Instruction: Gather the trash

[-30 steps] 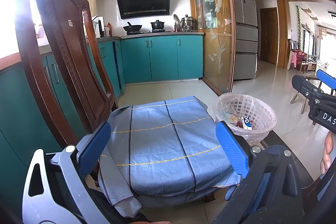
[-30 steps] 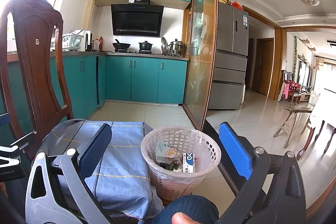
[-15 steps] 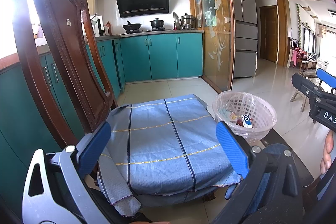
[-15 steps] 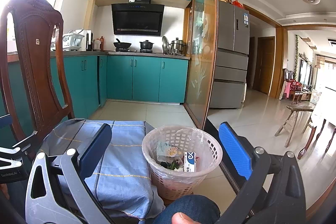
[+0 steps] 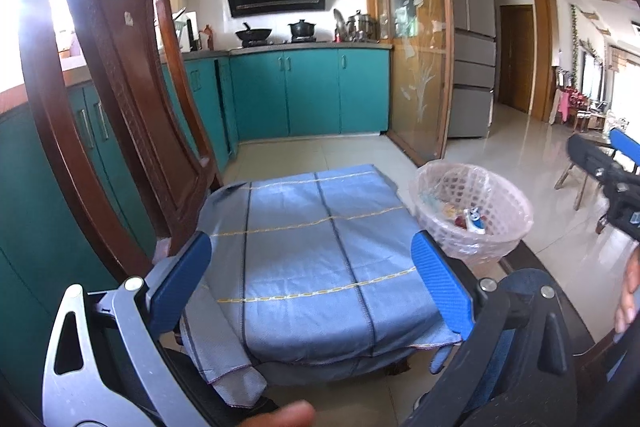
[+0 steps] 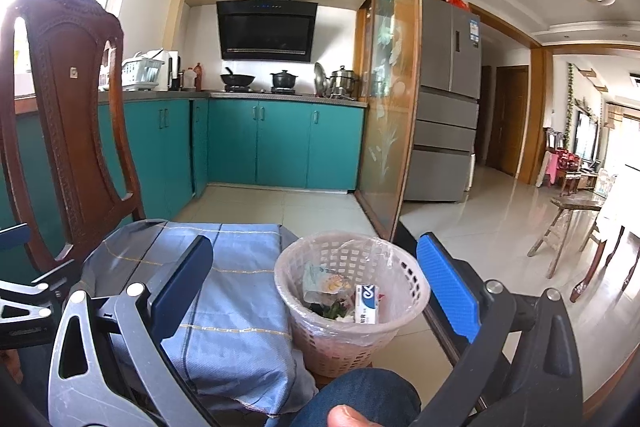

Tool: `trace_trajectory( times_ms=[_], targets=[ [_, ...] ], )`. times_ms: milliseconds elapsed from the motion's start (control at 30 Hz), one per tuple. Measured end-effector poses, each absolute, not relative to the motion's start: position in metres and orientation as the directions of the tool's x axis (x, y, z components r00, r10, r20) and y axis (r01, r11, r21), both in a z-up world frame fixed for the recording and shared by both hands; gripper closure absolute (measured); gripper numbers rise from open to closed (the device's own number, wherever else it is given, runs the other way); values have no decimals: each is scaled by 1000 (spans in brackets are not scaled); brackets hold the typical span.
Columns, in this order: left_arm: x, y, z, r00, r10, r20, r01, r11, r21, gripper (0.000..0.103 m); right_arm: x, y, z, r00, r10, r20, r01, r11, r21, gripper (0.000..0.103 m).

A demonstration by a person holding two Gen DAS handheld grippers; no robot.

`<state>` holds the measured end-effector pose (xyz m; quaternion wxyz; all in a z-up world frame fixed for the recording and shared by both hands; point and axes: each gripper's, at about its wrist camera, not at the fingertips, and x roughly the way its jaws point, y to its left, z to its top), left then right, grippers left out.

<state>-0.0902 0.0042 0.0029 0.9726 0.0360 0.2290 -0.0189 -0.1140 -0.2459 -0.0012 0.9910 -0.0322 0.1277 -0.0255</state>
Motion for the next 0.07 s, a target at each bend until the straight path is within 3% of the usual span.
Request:
trace_trajectory(
  times_ms=[67],
  targets=[
    [-75,9,-10,874,19,-486,30,995,94,3,-111,-242,0,965,-12,-263,-3,998,-58,3]
  ],
)
